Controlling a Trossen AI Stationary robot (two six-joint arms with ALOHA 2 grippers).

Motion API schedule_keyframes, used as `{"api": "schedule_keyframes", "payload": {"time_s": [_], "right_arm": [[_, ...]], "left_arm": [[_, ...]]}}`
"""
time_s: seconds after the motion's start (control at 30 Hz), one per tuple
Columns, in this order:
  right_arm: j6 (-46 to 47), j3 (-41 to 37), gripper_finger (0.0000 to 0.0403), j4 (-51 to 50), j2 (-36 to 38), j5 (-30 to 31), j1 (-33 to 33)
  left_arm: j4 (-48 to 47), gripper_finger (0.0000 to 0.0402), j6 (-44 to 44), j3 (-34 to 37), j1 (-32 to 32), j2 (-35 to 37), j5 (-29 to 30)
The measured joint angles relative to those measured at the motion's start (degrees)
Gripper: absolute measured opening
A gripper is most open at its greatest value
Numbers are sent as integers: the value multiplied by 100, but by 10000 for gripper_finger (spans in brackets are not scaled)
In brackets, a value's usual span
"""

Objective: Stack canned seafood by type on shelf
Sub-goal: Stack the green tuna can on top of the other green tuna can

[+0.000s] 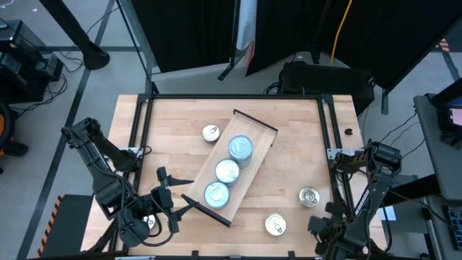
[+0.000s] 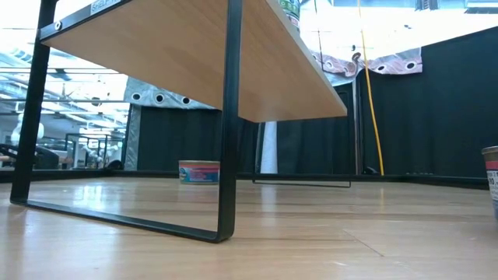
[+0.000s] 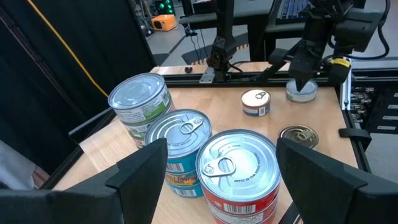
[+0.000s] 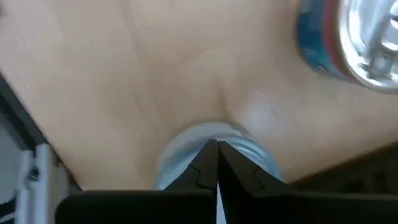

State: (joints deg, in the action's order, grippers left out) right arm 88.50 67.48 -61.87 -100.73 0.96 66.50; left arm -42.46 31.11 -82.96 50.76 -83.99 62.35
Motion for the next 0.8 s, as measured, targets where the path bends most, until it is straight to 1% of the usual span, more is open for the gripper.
{"api": "schedule_keyframes", "payload": {"time_s": [0.17,0.43,0.6,0.67,0.8], "right_arm": [[-35,-209,0,436,13,16,-7],[-55,-249,0,475,22,72,-28],[-66,-287,0,596,-15,438,-86],[-93,-381,0,752,-22,506,-145],[-321,-776,0,1416,8,498,-317]], "left_arm": [[2,301,0,0,0,0,0],[2,301,0,0,0,0,0],[2,301,0,0,0,0,0],[2,301,0,0,0,0,0],[1,301,0,0,0,0,0]]}}
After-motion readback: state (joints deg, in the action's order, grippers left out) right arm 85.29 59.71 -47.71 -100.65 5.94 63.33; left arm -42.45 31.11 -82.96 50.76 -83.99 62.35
